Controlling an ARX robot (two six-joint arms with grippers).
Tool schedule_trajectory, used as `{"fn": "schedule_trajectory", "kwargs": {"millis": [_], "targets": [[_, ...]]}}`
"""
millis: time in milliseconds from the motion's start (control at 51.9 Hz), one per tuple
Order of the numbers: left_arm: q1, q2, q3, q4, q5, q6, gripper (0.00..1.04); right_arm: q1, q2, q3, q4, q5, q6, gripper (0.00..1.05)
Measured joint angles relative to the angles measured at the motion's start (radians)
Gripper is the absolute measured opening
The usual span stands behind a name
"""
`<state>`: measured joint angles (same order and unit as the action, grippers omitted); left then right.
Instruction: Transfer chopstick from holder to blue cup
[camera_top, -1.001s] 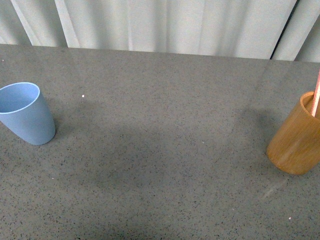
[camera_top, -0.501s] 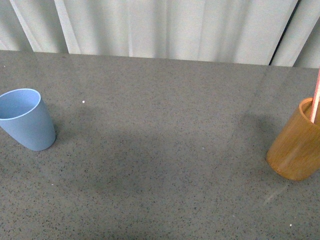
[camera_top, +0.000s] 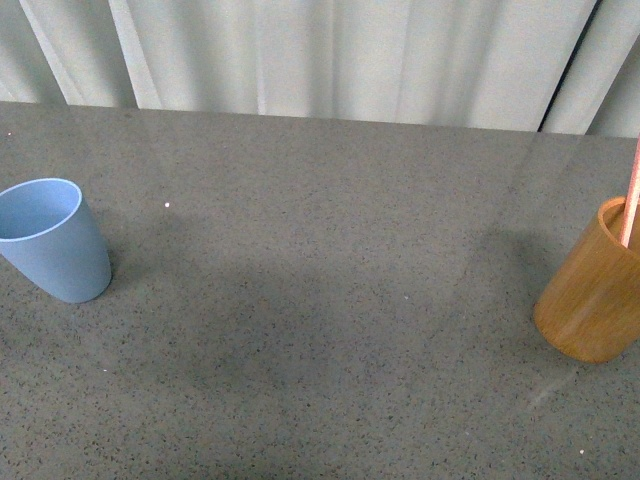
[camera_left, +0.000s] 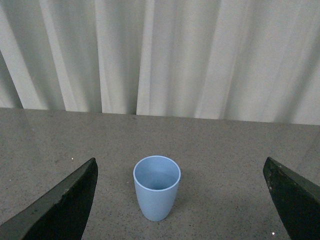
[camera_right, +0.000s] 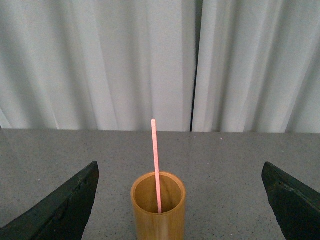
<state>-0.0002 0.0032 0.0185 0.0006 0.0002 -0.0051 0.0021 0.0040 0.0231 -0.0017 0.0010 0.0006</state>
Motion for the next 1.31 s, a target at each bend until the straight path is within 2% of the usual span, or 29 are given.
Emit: {"fn": "schedule_trajectory", "kwargs": {"millis": [347, 366, 385, 424, 462, 616, 712, 789, 1059, 1309], "targets": [[-0.003, 0.002, 0.001, -0.002, -0.008, -0.003, 0.98, 0.000, 0.000, 0.000, 0.000, 0.000, 0.000, 0.95], [-0.031, 0.039, 0.025, -0.076, -0.115, -0.047, 0.98, 0.000, 0.000, 0.000, 0.000, 0.000, 0.000, 0.95], [-0.036, 0.048, 0.031, -0.092, -0.131, -0.063, 0.98, 0.000, 0.000, 0.000, 0.000, 0.000, 0.000, 0.95], [-0.051, 0.140, 0.077, -0.185, -0.241, -0.139, 0.98, 0.000, 0.000, 0.000, 0.000, 0.000, 0.000, 0.95], [-0.046, 0.224, 0.102, -0.198, -0.280, -0.191, 0.98, 0.000, 0.000, 0.000, 0.000, 0.001, 0.000, 0.95], [0.059, 0.537, 0.220, -0.094, -0.171, -0.229, 0.98, 0.000, 0.000, 0.000, 0.000, -0.001, 0.000, 0.95], [0.140, 0.767, 0.361, -0.105, -0.101, -0.224, 0.98, 0.000, 0.000, 0.000, 0.000, -0.001, 0.000, 0.95], [0.170, 0.931, 0.464, -0.151, -0.080, -0.212, 0.98, 0.000, 0.000, 0.000, 0.000, -0.001, 0.000, 0.95], [0.180, 1.367, 0.737, -0.224, -0.087, -0.153, 0.98, 0.000, 0.000, 0.000, 0.000, 0.000, 0.000, 0.95], [0.151, 1.526, 0.793, -0.206, -0.124, -0.123, 0.98, 0.000, 0.000, 0.000, 0.000, -0.001, 0.000, 0.95]]}}
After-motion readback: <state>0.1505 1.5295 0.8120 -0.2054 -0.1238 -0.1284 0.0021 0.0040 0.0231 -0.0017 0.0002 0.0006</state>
